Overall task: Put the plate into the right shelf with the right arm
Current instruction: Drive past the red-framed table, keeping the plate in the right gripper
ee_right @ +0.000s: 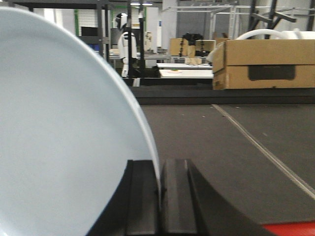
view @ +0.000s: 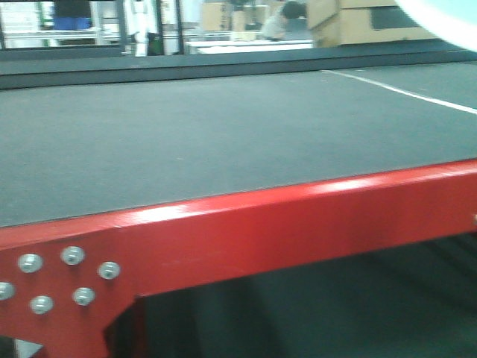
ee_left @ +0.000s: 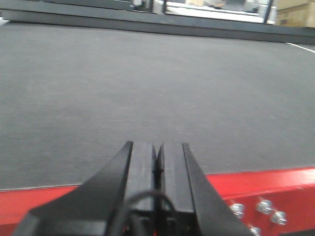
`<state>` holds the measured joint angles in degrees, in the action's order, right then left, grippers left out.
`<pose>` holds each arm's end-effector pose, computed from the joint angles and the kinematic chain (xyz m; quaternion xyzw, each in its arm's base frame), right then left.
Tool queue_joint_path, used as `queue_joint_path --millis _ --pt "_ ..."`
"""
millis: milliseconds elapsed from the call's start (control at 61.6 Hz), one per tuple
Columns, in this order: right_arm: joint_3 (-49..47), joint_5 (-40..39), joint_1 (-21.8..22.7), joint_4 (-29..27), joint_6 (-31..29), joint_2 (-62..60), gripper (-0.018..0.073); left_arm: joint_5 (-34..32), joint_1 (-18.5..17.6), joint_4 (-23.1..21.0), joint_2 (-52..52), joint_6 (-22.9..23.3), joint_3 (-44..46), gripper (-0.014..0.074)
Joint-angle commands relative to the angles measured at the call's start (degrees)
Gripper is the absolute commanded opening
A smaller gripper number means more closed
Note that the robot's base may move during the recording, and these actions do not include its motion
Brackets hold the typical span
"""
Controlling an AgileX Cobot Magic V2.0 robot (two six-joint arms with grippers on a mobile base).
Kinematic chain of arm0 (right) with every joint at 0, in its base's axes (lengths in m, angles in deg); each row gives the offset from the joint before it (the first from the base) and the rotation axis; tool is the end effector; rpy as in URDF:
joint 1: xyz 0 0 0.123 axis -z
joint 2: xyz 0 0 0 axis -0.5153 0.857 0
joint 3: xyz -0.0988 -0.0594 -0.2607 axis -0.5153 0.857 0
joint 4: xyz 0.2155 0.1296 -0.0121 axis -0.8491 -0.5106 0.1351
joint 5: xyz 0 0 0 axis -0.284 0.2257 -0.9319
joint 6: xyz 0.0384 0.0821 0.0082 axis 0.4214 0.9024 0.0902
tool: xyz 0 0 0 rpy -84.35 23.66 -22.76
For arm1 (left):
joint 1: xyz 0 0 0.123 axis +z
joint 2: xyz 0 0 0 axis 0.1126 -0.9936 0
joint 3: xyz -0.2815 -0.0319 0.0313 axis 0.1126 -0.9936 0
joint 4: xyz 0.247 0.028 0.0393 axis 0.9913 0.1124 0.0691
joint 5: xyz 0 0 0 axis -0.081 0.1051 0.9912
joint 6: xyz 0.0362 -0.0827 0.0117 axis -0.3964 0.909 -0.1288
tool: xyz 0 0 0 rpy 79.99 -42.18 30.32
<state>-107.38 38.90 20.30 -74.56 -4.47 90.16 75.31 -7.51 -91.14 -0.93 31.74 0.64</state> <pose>0.0724 0.0141 0.3126 -0.0457 0.6623 0.0908 0.7423 0.0570 -0.0017 0.1983 0.0171 0.7010 -0.0001 0.7129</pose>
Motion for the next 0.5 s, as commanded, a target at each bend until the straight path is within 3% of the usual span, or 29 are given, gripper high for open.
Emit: queue_joint_path --millis 0,487 --pt "-1.7 -6.0 0.4 -0.4 -0.1 0.5 0.0054 -5.2 -0.1 -0.5 0.6 0.4 -0.6 -0.0128" --pt "-1.7 -6.0 0.4 -0.4 -0.1 0.5 0.0054 -5.2 -0.1 -0.5 0.6 0.4 -0.6 -0.0128"
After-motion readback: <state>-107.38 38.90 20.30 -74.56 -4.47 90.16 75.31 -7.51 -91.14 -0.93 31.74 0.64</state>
